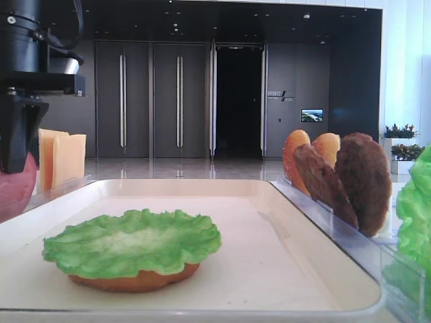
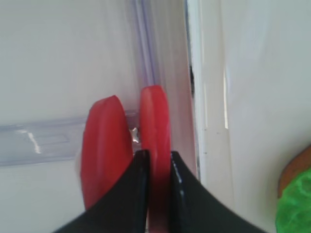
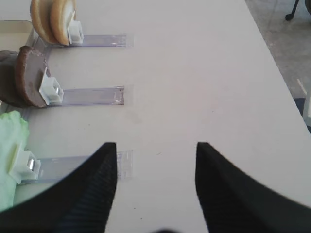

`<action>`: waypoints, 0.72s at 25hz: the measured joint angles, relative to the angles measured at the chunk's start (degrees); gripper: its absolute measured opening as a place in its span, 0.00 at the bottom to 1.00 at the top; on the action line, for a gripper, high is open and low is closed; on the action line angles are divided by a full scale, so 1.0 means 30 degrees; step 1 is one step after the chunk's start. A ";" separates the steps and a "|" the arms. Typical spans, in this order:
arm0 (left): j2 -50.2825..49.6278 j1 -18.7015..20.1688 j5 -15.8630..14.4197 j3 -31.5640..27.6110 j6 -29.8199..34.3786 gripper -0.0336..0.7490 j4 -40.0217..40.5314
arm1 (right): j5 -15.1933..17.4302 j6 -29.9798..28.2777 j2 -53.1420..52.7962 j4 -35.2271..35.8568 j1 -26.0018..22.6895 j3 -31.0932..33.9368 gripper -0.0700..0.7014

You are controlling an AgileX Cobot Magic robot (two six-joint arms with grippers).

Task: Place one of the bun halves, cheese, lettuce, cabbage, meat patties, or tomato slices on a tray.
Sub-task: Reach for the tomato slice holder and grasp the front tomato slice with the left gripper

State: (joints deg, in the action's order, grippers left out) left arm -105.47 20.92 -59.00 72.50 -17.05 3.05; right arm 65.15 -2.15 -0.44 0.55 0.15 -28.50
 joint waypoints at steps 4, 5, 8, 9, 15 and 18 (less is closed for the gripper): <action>0.0000 0.0000 0.0000 0.0000 0.0000 0.11 0.0054 | 0.0000 0.0000 0.0000 0.0000 0.0000 0.0000 0.58; 0.0000 0.0000 0.0000 0.0000 0.0017 0.11 0.0054 | 0.0000 0.0000 0.0000 0.0000 0.0000 0.0000 0.58; 0.0000 0.0000 -0.0050 0.0000 0.0077 0.11 0.0054 | 0.0000 0.0000 0.0000 0.0000 0.0000 0.0000 0.58; 0.0000 0.0000 -0.0070 0.0004 0.0188 0.11 0.0054 | 0.0000 0.0000 0.0000 0.0000 0.0000 0.0000 0.58; 0.0036 0.0000 -0.0289 0.0045 0.0315 0.11 -0.0083 | 0.0000 0.0000 0.0000 -0.0007 0.0000 0.0000 0.58; 0.0493 0.0000 -0.0525 0.0045 0.0315 0.11 -0.0148 | 0.0000 0.0000 0.0000 -0.0022 0.0000 0.0000 0.58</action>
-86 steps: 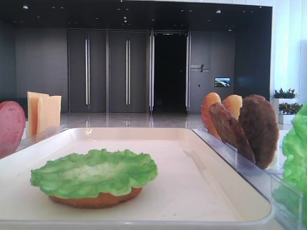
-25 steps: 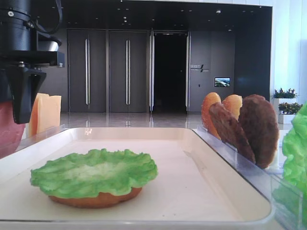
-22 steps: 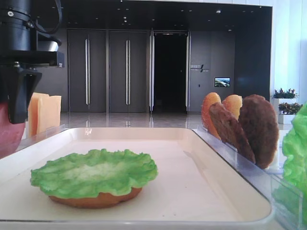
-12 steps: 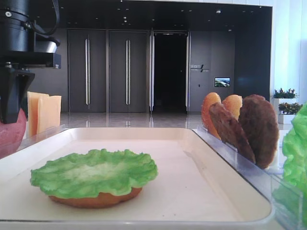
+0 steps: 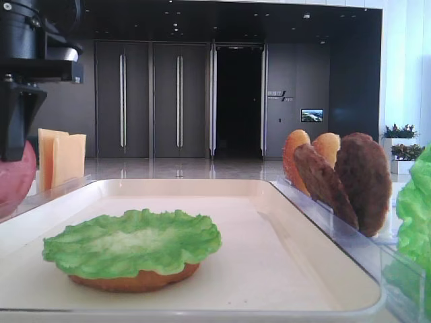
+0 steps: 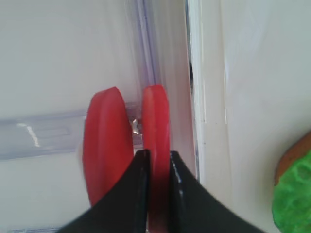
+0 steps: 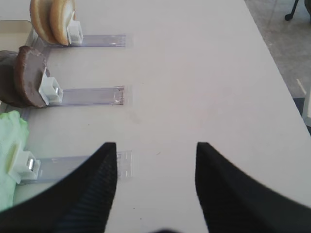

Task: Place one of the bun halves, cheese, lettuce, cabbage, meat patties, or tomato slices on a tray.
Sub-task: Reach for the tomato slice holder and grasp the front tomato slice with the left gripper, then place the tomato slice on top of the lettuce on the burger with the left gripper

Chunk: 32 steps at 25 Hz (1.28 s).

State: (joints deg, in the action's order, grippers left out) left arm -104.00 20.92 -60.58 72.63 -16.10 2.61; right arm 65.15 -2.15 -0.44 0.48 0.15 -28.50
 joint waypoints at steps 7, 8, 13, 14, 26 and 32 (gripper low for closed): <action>0.2118 0.0000 -0.0237 0.0000 0.0000 0.11 -0.0524 | 0.0000 0.0000 0.0000 -0.0020 0.0000 0.0000 0.58; 0.2483 0.0000 -0.0369 0.0000 0.0000 0.11 -0.0547 | 0.0000 0.0000 0.0000 -0.0020 0.0000 0.0000 0.58; 0.4353 0.0000 -0.1238 0.0000 0.0000 0.11 -0.0552 | 0.0000 0.0000 0.0000 -0.0020 0.0000 0.0000 0.58; 0.4665 0.0000 -0.1411 0.0000 0.0000 0.11 -0.0595 | 0.0000 0.0000 0.0000 -0.0020 0.0000 0.0000 0.58; 0.6304 0.0553 -0.2781 -0.0797 0.0000 0.11 -0.0634 | 0.0000 0.0000 0.0000 -0.0020 0.0000 0.0000 0.58; 0.9023 0.2105 -0.2268 -0.3300 -0.0809 0.11 -0.0713 | 0.0000 0.0000 0.0000 -0.0020 0.0000 0.0000 0.58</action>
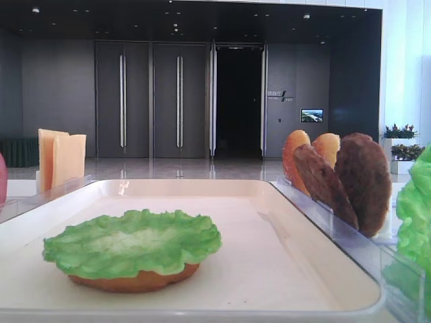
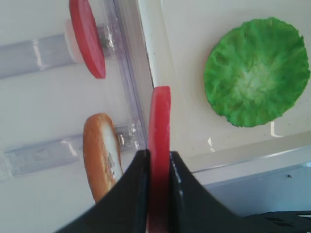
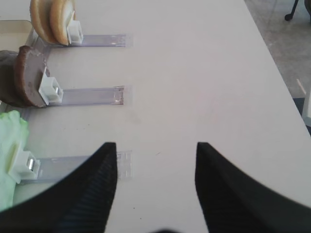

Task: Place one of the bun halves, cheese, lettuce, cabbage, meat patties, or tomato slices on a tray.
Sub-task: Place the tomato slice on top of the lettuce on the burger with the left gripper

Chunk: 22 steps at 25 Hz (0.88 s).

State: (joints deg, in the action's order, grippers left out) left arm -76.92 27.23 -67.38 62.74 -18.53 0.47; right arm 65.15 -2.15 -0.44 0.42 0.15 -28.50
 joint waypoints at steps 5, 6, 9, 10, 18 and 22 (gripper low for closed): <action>0.2294 0.0181 0.0372 -0.1582 -0.0513 0.11 -0.0057 | 0.0000 0.0000 0.0000 0.0000 0.0000 0.0000 0.58; 0.2618 0.0181 0.0561 -0.1838 -0.0582 0.11 -0.0157 | 0.0000 0.0000 0.0000 0.0000 0.0000 0.0000 0.58; 0.2957 0.0211 0.1200 -0.2563 -0.0781 0.11 -0.0157 | 0.0000 0.0000 0.0000 0.0000 0.0000 0.0000 0.58; 0.2957 0.0203 0.1496 -0.2765 -0.0796 0.11 -0.0157 | 0.0000 0.0000 0.0000 0.0000 0.0000 0.0000 0.58; 0.2957 0.0203 0.4550 -0.3900 0.0075 0.11 -0.1986 | 0.0000 0.0000 0.0000 0.0057 0.0000 0.0000 0.58; 0.2892 0.0203 0.7820 -0.4786 0.4503 0.11 -0.7943 | 0.0000 0.0000 0.0000 0.0132 0.0000 0.0000 0.58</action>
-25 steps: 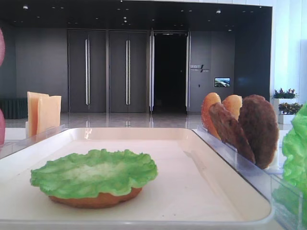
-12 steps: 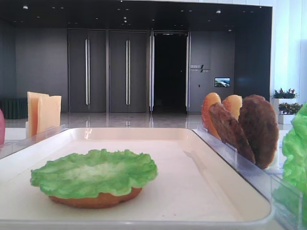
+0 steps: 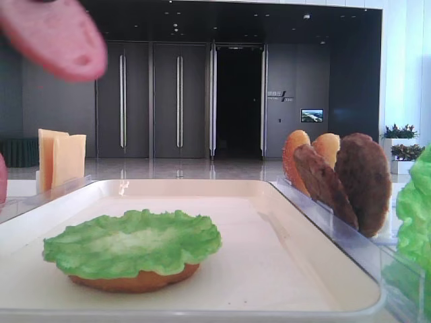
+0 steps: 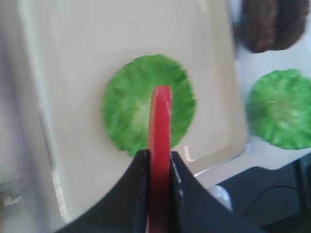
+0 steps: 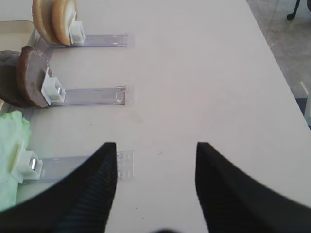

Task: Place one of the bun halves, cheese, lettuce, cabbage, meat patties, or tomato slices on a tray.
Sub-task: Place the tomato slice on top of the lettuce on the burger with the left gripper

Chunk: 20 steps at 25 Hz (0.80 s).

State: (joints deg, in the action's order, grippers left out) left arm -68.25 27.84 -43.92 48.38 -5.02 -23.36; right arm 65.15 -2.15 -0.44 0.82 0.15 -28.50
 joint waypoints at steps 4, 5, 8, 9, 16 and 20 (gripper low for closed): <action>-0.1016 0.0000 0.1762 -0.0849 0.6444 0.11 -0.7600 | 0.0000 0.0000 0.0000 0.0000 0.0000 0.0000 0.58; -0.1508 0.0000 0.1815 -0.0932 0.8090 0.11 -0.9114 | 0.0000 0.0000 0.0000 0.0000 0.0000 0.0000 0.58; -0.3012 0.0000 0.1815 -0.1025 1.2198 0.11 -1.3869 | 0.0000 0.0000 0.0000 0.0006 0.0000 0.0000 0.58; -0.3472 0.0000 0.1768 -0.1025 1.3355 0.11 -1.5312 | 0.0000 0.0000 0.0000 0.0006 0.0000 0.0000 0.58; -0.4603 0.0000 0.1533 -0.1136 1.6160 0.11 -1.8721 | 0.0000 0.0000 0.0000 0.0004 0.0000 0.0000 0.58; -0.4603 0.0000 0.1632 -0.1842 1.6281 0.11 -1.8761 | 0.0000 0.0000 0.0000 0.0005 0.0000 0.0000 0.58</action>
State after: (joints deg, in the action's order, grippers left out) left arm -82.06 27.84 -39.02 42.85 43.83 -79.64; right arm 65.15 -2.15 -0.44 0.83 0.15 -28.50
